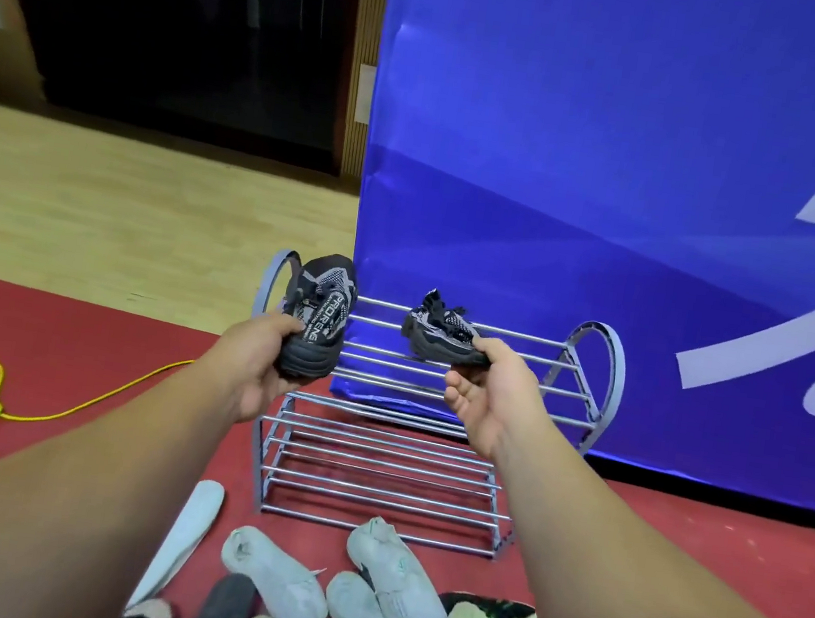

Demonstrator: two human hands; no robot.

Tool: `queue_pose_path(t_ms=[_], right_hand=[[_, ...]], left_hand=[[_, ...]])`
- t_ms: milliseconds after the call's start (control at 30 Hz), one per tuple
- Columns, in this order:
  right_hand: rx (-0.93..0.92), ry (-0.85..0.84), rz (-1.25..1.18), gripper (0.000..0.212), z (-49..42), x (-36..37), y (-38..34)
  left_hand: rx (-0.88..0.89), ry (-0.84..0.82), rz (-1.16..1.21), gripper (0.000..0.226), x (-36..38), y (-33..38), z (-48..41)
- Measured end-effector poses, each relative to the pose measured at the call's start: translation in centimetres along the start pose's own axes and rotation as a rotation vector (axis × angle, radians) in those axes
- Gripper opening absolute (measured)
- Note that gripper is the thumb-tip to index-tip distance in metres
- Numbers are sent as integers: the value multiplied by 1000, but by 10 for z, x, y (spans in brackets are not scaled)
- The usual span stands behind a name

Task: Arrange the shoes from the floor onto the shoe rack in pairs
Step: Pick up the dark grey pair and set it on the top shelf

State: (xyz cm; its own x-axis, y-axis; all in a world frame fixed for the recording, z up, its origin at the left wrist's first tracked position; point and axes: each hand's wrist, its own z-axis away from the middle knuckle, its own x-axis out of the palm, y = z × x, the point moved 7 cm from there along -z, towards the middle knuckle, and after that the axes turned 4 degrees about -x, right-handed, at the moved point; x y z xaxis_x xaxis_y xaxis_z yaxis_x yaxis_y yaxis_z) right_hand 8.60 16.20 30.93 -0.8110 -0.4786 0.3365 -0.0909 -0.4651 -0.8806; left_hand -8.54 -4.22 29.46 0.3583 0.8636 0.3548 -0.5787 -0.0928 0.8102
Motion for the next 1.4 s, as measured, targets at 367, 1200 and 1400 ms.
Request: queue_pose_path(t_ms=[367,1200,1400], right_hand=[[66,-52,-39,27,-44,23,40],[315,-83,214,32,-71,43,127],[323,-87,211,27,-70,47,128]], left_hand=[[-168,37,-274,45,-19,-45,-47],[-117,107,-154,62,-33,-40,-100],[-51,198,-96,56,-43,-32,-106]])
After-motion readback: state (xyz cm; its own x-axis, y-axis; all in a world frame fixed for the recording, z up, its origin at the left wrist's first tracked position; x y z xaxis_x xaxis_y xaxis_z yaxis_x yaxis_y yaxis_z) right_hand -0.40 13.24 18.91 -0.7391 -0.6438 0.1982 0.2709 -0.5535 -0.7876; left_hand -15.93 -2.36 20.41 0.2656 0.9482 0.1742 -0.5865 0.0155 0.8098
